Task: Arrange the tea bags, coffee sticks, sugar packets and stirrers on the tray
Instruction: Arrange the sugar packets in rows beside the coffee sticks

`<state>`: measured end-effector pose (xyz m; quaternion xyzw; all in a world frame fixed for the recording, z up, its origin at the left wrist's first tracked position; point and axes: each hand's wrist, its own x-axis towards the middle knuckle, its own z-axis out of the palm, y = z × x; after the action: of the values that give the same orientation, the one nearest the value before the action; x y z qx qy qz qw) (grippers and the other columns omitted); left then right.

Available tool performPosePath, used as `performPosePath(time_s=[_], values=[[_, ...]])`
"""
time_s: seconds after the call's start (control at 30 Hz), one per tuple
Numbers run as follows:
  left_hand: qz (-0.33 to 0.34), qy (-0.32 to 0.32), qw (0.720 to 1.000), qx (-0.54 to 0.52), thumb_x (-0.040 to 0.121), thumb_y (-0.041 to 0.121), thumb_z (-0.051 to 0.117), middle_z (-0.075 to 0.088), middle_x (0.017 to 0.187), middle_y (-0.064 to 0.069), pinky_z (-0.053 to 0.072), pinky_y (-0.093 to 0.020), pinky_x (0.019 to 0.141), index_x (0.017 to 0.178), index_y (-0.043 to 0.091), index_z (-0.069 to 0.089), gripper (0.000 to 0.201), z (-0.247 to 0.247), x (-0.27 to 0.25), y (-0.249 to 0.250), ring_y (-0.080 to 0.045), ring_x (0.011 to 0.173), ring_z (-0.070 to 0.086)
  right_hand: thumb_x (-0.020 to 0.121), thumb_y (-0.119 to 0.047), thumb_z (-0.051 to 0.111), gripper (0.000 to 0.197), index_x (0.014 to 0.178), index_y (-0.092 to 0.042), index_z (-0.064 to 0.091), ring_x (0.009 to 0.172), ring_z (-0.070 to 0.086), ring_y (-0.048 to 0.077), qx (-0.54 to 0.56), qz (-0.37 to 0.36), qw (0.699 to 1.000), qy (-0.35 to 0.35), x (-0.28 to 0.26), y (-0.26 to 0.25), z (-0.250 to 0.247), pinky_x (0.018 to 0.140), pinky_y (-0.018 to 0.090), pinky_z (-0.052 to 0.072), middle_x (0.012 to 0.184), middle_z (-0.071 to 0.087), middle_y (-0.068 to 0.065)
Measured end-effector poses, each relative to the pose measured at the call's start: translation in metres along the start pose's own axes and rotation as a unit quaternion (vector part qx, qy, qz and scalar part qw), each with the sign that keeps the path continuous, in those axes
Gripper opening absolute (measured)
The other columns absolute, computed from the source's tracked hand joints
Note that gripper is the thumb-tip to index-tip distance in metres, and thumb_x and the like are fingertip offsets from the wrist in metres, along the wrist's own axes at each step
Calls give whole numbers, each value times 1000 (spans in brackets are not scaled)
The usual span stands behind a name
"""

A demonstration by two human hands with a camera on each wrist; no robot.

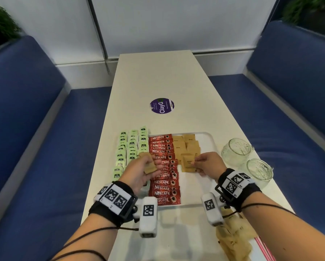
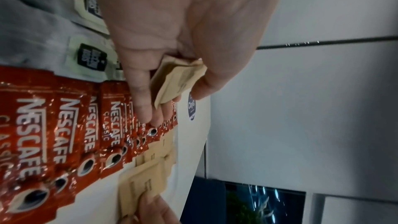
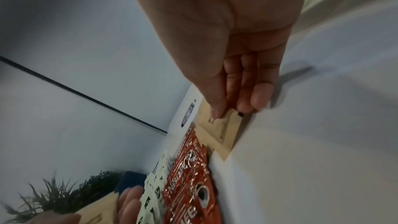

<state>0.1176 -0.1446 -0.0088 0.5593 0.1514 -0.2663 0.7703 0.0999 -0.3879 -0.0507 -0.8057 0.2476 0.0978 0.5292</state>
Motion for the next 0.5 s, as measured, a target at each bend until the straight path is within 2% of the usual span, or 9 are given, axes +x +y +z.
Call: performPosePath(time_s=[0.07, 0.17, 0.33, 0.5], values=[[0, -3, 1000, -25, 101, 5, 41, 68, 116, -21, 60, -36, 84, 122, 0, 54, 25, -4, 1, 4, -30, 105, 69, 82, -11, 75, 8, 83, -8, 67, 61, 58, 20, -9, 0, 1000, 5, 2, 0, 7, 55, 29, 49, 77, 67, 11], [-4, -17, 999, -32, 102, 3, 40, 71, 111, -19, 60, -36, 82, 125, 3, 50, 25, -5, 0, 5, -29, 103, 70, 81, -14, 77, 12, 78, -8, 67, 57, 57, 19, -25, 0, 999, 19, 7, -2, 13, 55, 29, 50, 70, 66, 9], [-10, -33, 999, -32, 98, 4, 50, 72, 110, -19, 60, -34, 79, 126, 3, 51, 28, -7, -3, 1, -31, 105, 69, 82, -18, 76, 15, 80, -6, 68, 52, 56, 15, -61, -7, 998, 24, 7, -7, 14, 52, 25, 51, 65, 66, 6], [2, -25, 999, -29, 91, 7, 61, 73, 107, -18, 62, -30, 73, 119, 2, 59, 28, -7, -5, -1, -30, 100, 71, 79, -20, 78, 16, 78, -13, 64, 58, 58, 17, -72, -15, 996, 45, 4, -9, 12, 60, 30, 53, 72, 68, 4]])
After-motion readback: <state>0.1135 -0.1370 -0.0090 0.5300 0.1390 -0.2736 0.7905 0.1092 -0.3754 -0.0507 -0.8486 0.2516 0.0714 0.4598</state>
